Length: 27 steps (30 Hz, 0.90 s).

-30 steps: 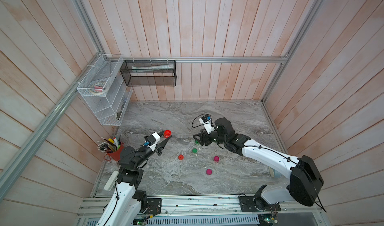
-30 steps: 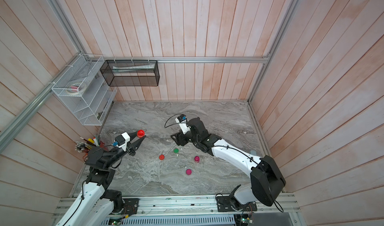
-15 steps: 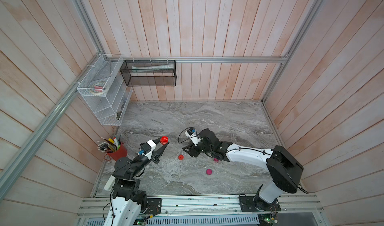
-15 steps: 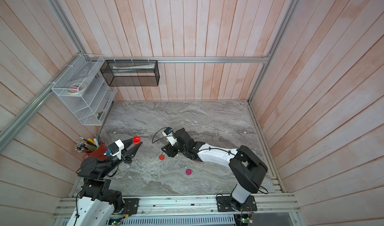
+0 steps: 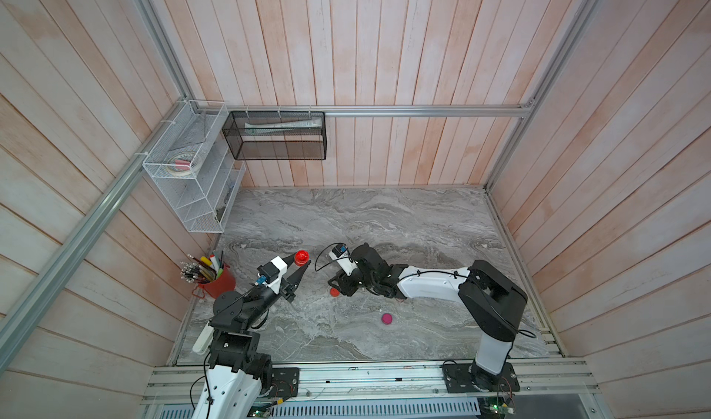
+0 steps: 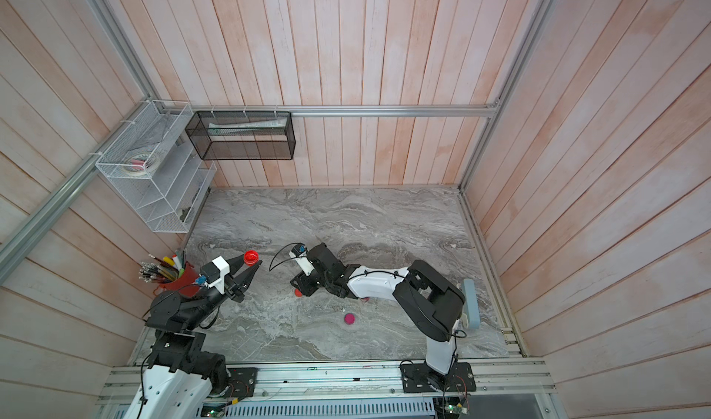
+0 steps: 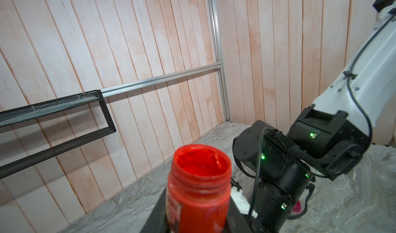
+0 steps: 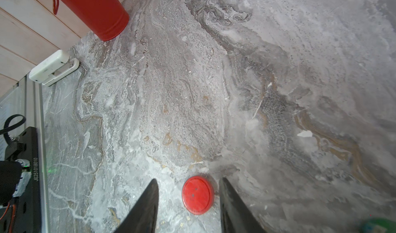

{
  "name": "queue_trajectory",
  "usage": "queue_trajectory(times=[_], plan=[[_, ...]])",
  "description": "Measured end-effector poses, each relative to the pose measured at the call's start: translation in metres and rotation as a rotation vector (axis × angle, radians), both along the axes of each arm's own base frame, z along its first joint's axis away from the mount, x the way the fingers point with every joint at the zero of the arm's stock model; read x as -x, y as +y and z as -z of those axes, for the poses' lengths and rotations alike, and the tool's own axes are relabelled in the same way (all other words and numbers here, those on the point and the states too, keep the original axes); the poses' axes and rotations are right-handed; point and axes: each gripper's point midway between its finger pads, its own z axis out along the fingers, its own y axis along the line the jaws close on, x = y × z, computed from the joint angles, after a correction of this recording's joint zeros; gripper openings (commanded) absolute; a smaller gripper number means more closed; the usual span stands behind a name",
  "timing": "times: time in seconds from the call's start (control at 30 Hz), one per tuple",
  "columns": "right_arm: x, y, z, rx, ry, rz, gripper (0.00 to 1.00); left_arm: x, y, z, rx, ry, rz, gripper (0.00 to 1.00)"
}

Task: Close the paint jar lid
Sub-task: Pick up the lid from the center of the board.

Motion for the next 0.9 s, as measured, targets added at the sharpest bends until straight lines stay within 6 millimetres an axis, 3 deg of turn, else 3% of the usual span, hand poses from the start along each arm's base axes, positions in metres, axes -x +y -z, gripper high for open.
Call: queue_trajectory(times=[0.3,0.6,0.9], plan=[[-0.001,0.016,0.017,0.061,-0.006,0.008,0.40,-0.003,0.015,-0.010,0.014,-0.044,-0.103,0.29],[0.005,0.008,0.033,0.143,0.002,0.026,0.37,-0.006,0.029,-0.018,0.023,-0.083,-0.203,0.29],[0.015,0.007,0.043,0.188,0.008,0.022,0.34,-0.007,0.031,-0.017,0.022,-0.078,-0.213,0.29]])
